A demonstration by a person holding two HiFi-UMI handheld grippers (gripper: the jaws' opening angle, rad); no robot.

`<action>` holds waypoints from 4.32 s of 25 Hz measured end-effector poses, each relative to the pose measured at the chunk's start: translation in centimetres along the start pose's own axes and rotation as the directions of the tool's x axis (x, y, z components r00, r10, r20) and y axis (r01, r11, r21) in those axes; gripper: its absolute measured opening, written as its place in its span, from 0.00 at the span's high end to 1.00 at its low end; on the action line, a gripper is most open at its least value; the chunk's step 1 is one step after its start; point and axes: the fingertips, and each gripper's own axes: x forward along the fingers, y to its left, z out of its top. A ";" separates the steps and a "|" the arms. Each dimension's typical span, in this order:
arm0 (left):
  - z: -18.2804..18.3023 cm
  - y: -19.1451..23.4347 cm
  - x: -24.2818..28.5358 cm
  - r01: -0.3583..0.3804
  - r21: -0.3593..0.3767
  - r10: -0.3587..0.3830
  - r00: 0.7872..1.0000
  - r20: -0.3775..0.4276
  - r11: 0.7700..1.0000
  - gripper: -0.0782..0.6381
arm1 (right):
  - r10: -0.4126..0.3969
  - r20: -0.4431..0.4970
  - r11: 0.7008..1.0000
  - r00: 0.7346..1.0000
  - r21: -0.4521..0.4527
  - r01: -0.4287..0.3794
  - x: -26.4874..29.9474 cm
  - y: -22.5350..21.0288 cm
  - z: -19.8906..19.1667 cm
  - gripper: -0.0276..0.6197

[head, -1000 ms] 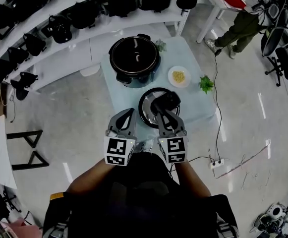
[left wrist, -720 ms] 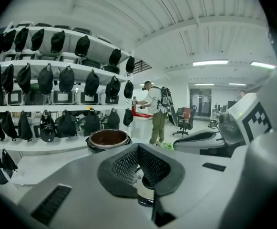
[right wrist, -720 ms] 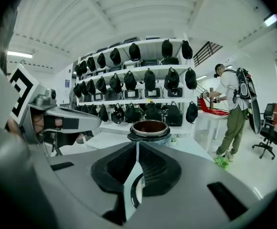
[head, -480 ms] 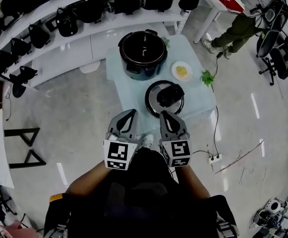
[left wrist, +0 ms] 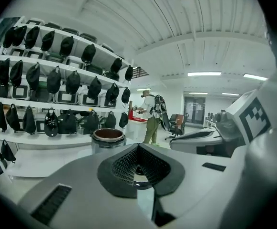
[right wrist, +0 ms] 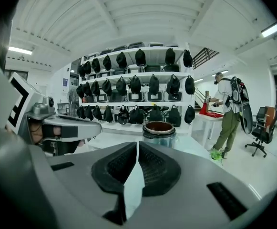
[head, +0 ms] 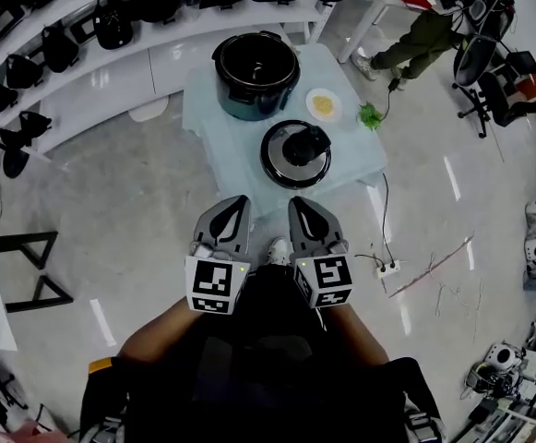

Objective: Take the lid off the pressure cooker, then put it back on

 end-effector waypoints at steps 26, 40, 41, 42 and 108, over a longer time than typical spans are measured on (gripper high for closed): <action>-0.1 -7.3 2.2 -0.027 0.051 0.028 0.999 -0.027 0.998 0.88 | 0.067 -0.001 0.998 0.998 -0.014 -0.067 -4.3 -3.7 -1.7 0.91; -0.1 -6.0 1.0 -0.006 0.065 0.007 1.000 -0.013 0.998 0.88 | 0.025 0.003 1.000 1.000 -0.006 -0.025 -4.2 -2.3 -1.6 0.91; -0.1 -5.7 0.8 -0.006 0.067 0.007 1.000 -0.011 0.998 0.88 | 0.023 0.004 1.000 1.000 -0.006 -0.023 -4.2 -2.2 -1.5 0.91; -0.1 -5.5 0.7 -0.007 0.069 0.008 1.000 -0.010 0.998 0.88 | 0.022 0.006 1.000 1.000 -0.005 -0.022 -4.1 -2.0 -1.5 0.91; -8.1 1.0 21.4 -0.351 -0.039 0.332 0.911 -0.243 0.935 0.88 | 0.280 -0.254 0.948 0.926 -0.076 -0.308 19.9 -17.0 -12.3 0.55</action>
